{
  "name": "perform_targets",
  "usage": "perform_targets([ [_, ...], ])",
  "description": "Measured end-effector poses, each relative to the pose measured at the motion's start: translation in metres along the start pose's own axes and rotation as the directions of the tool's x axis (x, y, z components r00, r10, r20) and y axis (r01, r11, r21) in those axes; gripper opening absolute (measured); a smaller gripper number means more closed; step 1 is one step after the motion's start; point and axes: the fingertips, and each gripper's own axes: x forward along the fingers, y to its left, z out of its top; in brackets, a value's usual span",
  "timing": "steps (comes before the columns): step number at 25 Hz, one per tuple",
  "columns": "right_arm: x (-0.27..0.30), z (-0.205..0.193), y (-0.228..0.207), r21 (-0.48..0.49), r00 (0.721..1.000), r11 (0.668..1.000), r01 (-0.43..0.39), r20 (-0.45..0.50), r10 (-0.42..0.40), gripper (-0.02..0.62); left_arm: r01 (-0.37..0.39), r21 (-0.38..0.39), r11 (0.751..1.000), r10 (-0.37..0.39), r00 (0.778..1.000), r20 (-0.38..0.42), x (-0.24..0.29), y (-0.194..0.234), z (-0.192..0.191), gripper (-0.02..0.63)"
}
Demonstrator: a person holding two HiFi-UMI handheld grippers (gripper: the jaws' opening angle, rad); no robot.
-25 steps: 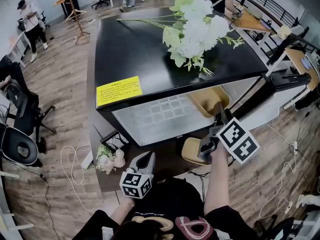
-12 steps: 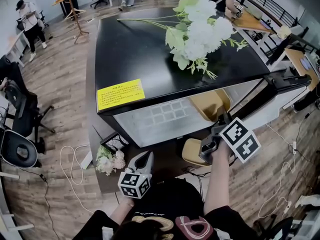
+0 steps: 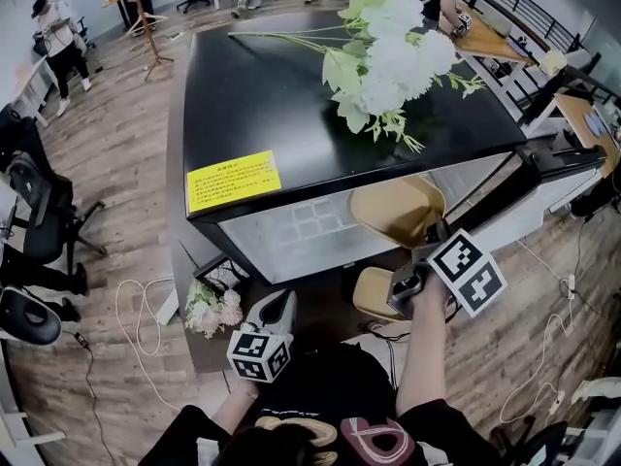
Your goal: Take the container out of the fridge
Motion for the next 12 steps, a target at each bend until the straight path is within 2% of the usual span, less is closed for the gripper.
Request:
perform_targets([
  [12,-0.014,0.005,-0.001,-0.066,0.999,0.997,-0.027,0.021,0.029,0.025,0.017,0.020,1.000,-0.017,1.000,-0.013,0.001,-0.010,-0.003,0.008],
])
